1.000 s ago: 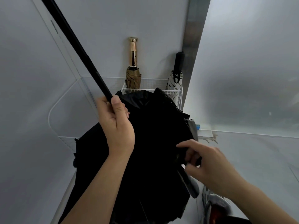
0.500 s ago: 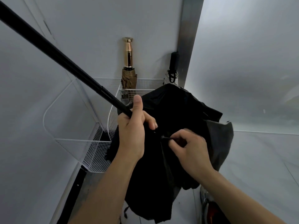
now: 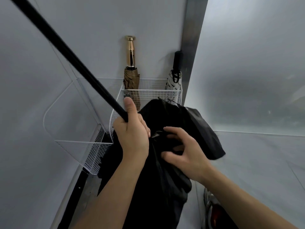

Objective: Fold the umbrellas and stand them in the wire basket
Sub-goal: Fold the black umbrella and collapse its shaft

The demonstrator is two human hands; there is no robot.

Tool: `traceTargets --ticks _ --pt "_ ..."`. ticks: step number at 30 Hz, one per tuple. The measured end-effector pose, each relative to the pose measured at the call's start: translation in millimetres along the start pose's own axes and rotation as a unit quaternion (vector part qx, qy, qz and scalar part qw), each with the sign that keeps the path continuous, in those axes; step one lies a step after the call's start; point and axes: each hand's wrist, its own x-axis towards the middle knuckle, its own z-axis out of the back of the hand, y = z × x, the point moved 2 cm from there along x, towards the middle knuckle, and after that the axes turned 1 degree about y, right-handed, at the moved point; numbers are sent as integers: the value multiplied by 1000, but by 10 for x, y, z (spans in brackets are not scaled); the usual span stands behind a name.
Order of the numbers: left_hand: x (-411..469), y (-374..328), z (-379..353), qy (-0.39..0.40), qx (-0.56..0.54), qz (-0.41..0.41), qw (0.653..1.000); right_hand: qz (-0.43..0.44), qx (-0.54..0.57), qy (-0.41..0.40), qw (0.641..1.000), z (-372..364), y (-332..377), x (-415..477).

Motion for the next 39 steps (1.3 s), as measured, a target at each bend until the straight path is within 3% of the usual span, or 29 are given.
traceTargets --ticks 3,6,10,15,18,21,26,35,37,39 --pt "-16 -62 -35 -18 -15 -27 999 1 -227 46 973 -53 -3 -25" --pt "-120 -116 -151 19 -50 -13 998 11 -340 -10 940 -90 -16 -12" --pt "-143 -140 -184 139 -89 27 986 24 -273 -65 959 -13 -30 29" --pt "-33 -97 -72 330 -59 51 941 28 -151 -21 988 105 -83 71" --pt "-69 -39 -20 370 6 45 928 33 -117 29 992 101 -61 53" --pt "-100 3 -25 327 0 33 944 42 -104 52 992 71 -36 46" --pt "-47 36 15 190 27 6 981 17 -128 12 992 128 -80 79" --pt "112 24 206 56 143 -10 988 -53 -156 -221 961 500 -172 141" --pt "149 40 240 17 154 -7 988 -44 -136 -210 967 503 -152 120" --pt "183 62 276 -18 157 -2 987 -51 -85 -131 986 505 -121 91"
